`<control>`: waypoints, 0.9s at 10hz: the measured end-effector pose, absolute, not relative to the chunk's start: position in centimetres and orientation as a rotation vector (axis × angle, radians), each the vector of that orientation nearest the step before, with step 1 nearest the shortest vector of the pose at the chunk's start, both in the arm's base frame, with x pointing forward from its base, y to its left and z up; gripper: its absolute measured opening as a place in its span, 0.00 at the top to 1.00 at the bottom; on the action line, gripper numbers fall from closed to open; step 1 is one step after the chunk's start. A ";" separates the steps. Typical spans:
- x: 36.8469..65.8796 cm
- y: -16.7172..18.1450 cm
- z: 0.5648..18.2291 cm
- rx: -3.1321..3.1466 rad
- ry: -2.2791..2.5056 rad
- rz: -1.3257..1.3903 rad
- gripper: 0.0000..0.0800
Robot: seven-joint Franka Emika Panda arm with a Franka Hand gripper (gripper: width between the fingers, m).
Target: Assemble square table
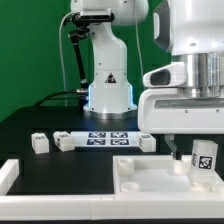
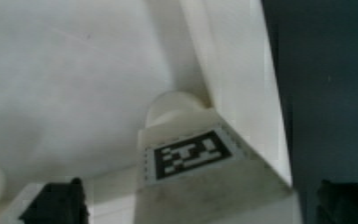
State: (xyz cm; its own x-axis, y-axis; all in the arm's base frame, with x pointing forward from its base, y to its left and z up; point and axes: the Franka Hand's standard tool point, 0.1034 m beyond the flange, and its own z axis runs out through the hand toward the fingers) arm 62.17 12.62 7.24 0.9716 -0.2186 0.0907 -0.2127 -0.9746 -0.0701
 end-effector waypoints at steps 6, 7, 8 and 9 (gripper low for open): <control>62.2 12.5 7.2 -2.967 0.756 -0.134 0.64; 62.3 12.3 7.2 -2.936 0.854 -0.126 0.64; 62.8 11.9 7.2 -2.862 1.039 -0.085 0.64; 63.0 11.6 7.2 -2.735 1.305 -0.024 0.64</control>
Offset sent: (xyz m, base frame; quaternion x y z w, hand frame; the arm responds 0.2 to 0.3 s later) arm 0.0000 0.0000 0.0000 0.0000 0.0000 0.1296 0.9916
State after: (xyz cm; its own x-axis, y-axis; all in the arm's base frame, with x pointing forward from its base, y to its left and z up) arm 63.04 11.62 7.17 0.6304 -0.7756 -0.0335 -0.7738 -0.6243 -0.1068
